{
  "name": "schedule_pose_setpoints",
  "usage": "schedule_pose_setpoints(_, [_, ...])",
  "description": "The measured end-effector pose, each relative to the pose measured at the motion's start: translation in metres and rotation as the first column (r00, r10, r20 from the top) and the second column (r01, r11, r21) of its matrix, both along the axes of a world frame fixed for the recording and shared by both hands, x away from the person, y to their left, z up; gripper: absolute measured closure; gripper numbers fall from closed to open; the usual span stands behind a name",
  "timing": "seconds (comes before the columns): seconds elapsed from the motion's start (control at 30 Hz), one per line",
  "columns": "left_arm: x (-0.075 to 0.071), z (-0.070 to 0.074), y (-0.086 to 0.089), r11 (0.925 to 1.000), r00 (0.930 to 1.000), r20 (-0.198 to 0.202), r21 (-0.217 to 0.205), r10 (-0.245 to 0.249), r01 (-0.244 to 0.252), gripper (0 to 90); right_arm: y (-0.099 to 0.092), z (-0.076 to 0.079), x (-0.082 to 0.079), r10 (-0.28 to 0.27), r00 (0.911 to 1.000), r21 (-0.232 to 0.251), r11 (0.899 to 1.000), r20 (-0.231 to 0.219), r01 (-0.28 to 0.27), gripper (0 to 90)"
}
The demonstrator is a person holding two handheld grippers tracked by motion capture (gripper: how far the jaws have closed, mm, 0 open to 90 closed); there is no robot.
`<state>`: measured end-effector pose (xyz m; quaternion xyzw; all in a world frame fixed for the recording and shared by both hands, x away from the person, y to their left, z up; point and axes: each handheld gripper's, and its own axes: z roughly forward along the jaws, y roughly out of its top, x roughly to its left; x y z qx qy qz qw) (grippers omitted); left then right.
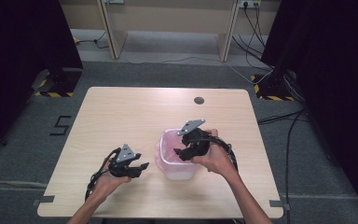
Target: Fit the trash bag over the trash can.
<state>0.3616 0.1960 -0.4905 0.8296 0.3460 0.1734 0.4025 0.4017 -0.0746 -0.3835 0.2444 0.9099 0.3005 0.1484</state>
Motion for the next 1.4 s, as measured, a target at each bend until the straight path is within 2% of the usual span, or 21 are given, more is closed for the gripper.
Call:
schedule_pose_setpoints(0.07, [0.0, 0.0, 0.001, 1.0, 1.0, 0.001, 0.002, 0.004, -0.004, 47.7, 0.003, -0.004, 0.003, -0.005, 0.9997, -0.021, 1.0, -0.024, 0.004, 33.9])
schedule_pose_setpoints(0.2, [0.0, 0.0, 0.003, 0.9999, 0.9999, 0.001, -0.004, 0.016, -0.016, 46.3, 0.007, -0.007, 0.005, -0.008, 0.9999, -0.061, 0.998, -0.009, 0.008, 32.2])
schedule_pose_setpoints(0.27, [-0.001, 0.0, 0.004, 0.9998, 0.9998, 0.001, -0.003, 0.021, -0.021, 44.7, 0.007, -0.006, 0.005, -0.002, 1.0, -0.053, 0.999, -0.003, 0.002, 33.5])
schedule_pose_setpoints(0.33, [-0.001, -0.002, 0.005, 0.9995, 0.9995, -0.004, -0.006, 0.031, -0.031, 43.2, 0.005, -0.003, 0.003, 0.001, 1.0, -0.02, 1.0, 0.001, -0.001, 33.5])
schedule_pose_setpoints(0.43, [-0.003, -0.005, 0.008, 0.9992, 0.9992, -0.011, 0.004, 0.039, -0.039, 39.9, 0.001, 0.009, -0.001, -0.002, 0.9995, 0.042, 0.999, 0.031, 0.0, 33.5])
schedule_pose_setpoints(0.57, [-0.005, -0.008, 0.015, 0.9983, 0.9979, -0.03, 0.01, 0.058, -0.058, 36.7, 0.0, 0.025, -0.005, -0.02, 0.9973, 0.106, 0.994, 0.07, 0.012, 34.2])
schedule_pose_setpoints(0.67, [-0.007, -0.012, 0.019, 0.9973, 0.997, -0.037, 0.032, 0.068, -0.067, 35.4, 0.006, 0.028, -0.006, -0.011, 0.9958, 0.142, 0.99, 0.091, -0.002, 36.3])
schedule_pose_setpoints(0.77, [-0.008, -0.016, 0.02, 0.9955, 0.9966, -0.034, 0.062, 0.074, -0.072, 34.4, 0.017, 0.022, -0.005, 0.009, 0.997, 0.111, 0.994, 0.077, -0.018, 36.4])
schedule_pose_setpoints(0.87, [-0.007, -0.018, 0.02, 0.9944, 0.9964, -0.035, 0.075, 0.077, -0.074, 34.0, 0.028, 0.013, -0.004, 0.039, 0.9959, 0.045, 0.998, 0.081, -0.043, 39.0])
schedule_pose_setpoints(0.97, [-0.008, -0.021, 0.018, 0.9945, 0.9966, -0.052, 0.087, 0.063, -0.059, 33.7, 0.035, 0.006, -0.005, 0.073, 0.9954, -0.012, 0.997, 0.063, -0.073, 40.3])
schedule_pose_setpoints(1.03, [-0.008, -0.022, 0.017, 0.994, 0.9966, -0.059, 0.096, 0.058, -0.052, 33.6, 0.037, 0.003, -0.004, 0.081, 0.9953, -0.021, 0.997, 0.053, -0.08, 40.3])
schedule_pose_setpoints(1.2, [-0.008, -0.023, 0.016, 0.9939, 0.9964, -0.061, 0.097, 0.058, -0.052, 33.3, 0.036, -0.005, 0.001, 0.075, 0.997, -0.037, 0.996, -0.019, -0.076, 39.6])
schedule_pose_setpoints(1.3, [-0.008, -0.024, 0.017, 0.9948, 0.9957, -0.067, 0.083, 0.065, -0.059, 33.0, 0.033, -0.007, 0.005, 0.048, 0.9977, -0.034, 0.998, -0.048, -0.05, 36.8])
schedule_pose_setpoints(1.37, [-0.007, -0.025, 0.018, 0.9954, 0.9954, -0.069, 0.074, 0.066, -0.061, 32.3, 0.03, -0.005, 0.005, 0.045, 0.9978, -0.02, 0.999, -0.049, -0.046, 35.5])
schedule_pose_setpoints(1.4, [-0.007, -0.026, 0.019, 0.9961, 0.9948, -0.073, 0.058, 0.071, -0.067, 31.6, 0.028, -0.001, 0.004, 0.037, 0.9985, 0.005, 0.999, -0.04, -0.037, 35.5])
